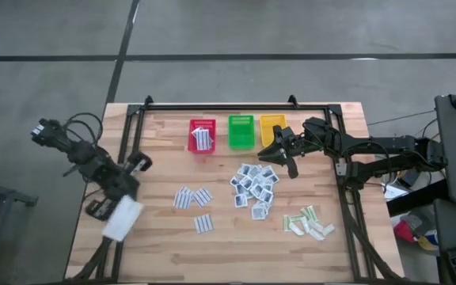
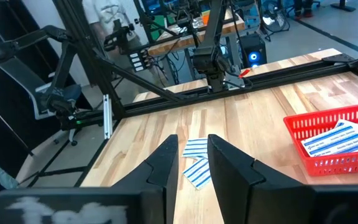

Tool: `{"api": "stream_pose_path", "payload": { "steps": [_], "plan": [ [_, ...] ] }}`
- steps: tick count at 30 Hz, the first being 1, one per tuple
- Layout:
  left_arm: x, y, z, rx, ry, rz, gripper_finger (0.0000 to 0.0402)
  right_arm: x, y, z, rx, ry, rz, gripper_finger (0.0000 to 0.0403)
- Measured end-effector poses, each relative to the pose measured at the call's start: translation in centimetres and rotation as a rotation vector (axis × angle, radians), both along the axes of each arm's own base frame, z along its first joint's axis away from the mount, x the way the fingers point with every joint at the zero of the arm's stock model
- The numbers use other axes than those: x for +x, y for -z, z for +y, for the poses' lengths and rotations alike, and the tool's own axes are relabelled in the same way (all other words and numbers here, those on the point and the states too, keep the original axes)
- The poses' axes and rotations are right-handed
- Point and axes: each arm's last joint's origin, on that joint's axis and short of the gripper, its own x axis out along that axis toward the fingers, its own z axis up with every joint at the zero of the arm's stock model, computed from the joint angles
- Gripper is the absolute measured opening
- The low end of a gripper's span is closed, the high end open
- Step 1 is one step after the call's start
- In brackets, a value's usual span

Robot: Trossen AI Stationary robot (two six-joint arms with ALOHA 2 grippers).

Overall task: Pick & Place First Aid Supplies
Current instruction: Put the blue bandage into the red basket

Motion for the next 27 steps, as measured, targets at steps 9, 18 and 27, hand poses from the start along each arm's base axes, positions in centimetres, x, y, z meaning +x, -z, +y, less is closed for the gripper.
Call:
{"api": "stream_pose_path", "payload": {
  "steps": [9, 18, 27],
  "plan": [
    [2.6, 5.6, 0.3, -0.306, -0.303, 0.764, 0.0, 0.0, 0.0, 0.0, 0.0, 0.0, 0.0, 0.0074],
    [4.0, 8.5, 2.9, -0.483, -0.688, 0.973, 0.0, 0.0, 0.0, 0.0, 0.004, 0.001, 0.001, 0.0072],
    [5.6, 6.6, 9.5, -0.357, -1.102, 1.017, 0.0, 0.0, 0.0, 0.0, 0.003, 0.0, 0.001, 0.0085]
  ]
}}
